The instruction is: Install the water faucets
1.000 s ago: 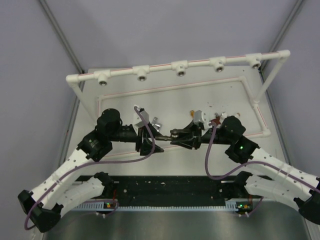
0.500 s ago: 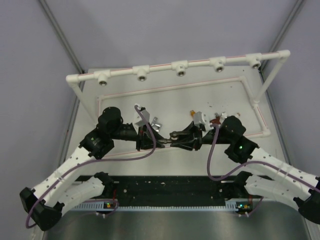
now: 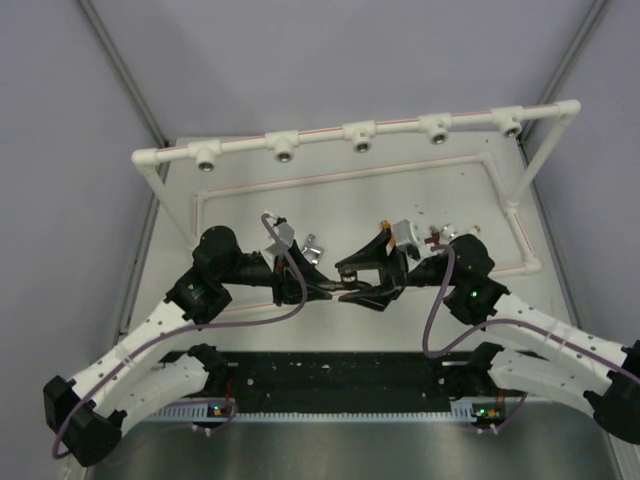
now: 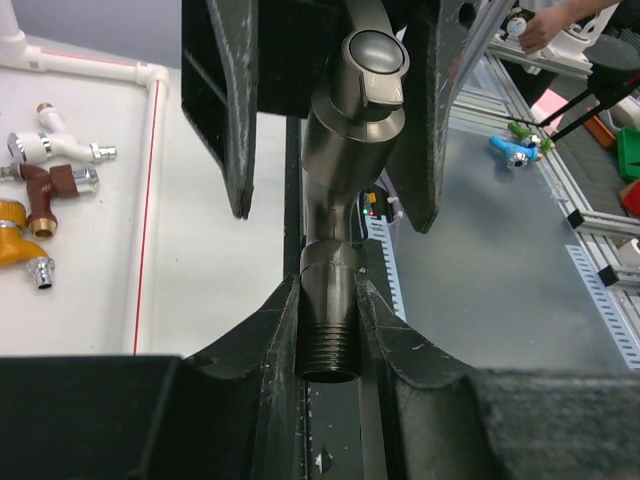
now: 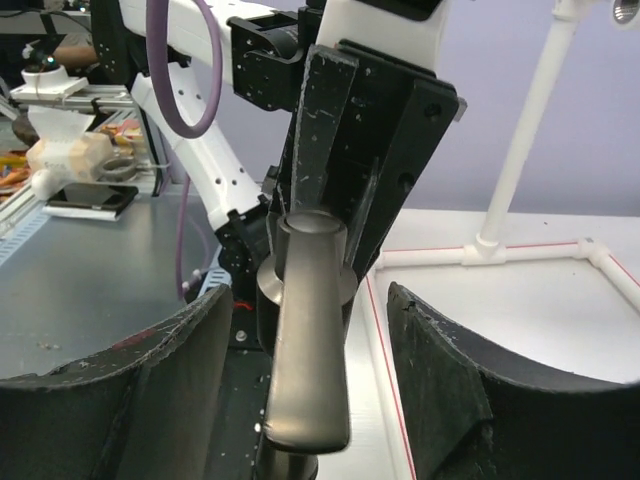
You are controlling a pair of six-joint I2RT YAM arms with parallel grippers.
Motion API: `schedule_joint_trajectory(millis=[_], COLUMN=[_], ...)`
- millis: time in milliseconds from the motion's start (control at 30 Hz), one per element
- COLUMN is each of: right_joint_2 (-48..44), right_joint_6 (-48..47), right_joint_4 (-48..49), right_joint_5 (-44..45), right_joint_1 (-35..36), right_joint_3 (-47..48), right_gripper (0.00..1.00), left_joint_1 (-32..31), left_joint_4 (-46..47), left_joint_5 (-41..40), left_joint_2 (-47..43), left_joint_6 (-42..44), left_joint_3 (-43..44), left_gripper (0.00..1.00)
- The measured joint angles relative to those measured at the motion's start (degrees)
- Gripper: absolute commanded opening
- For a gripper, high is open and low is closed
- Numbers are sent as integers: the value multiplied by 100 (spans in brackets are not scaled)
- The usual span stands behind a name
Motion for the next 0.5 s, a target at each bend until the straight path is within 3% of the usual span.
schedule_joint_trajectory(millis=[500], right_joint_2=[280], right_joint_6=[413], right_joint_4=[509], right_joint_5=[-238], right_joint_1=[-7], right_joint_3=[0], right_gripper=[56], left_joint_1=[-15], left_joint_4=[831], left_joint_5=[70], left_joint_2=[116], left_joint_6=[-542], left_joint_3=[-7], left_gripper=[0])
